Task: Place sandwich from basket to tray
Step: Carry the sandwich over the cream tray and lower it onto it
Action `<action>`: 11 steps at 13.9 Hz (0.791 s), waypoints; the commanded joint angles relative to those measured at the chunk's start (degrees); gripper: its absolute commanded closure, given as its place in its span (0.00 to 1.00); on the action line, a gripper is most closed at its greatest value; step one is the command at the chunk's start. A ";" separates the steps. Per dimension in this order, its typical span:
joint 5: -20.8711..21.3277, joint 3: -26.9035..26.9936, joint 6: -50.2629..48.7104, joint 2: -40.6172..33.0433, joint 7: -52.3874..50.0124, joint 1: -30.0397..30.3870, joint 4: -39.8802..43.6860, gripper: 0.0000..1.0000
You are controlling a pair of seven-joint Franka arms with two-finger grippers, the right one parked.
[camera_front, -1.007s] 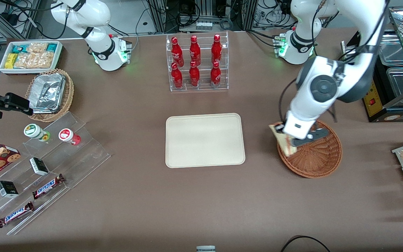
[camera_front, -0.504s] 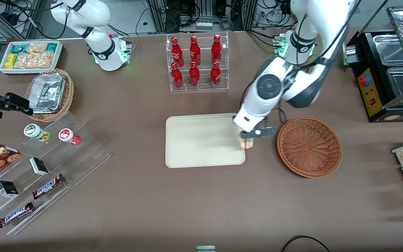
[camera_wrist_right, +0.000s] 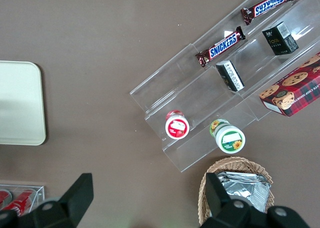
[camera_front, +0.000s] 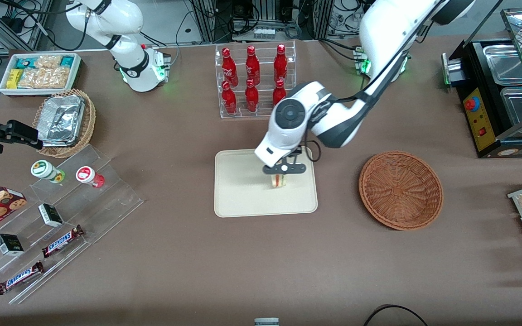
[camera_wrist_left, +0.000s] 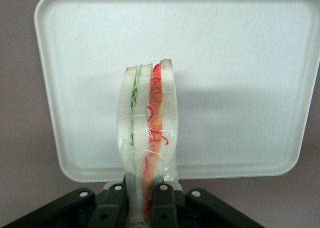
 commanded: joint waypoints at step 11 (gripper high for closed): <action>11.12 0.53 -1.42 11.55 -6.49 -4.33 12.15 1.00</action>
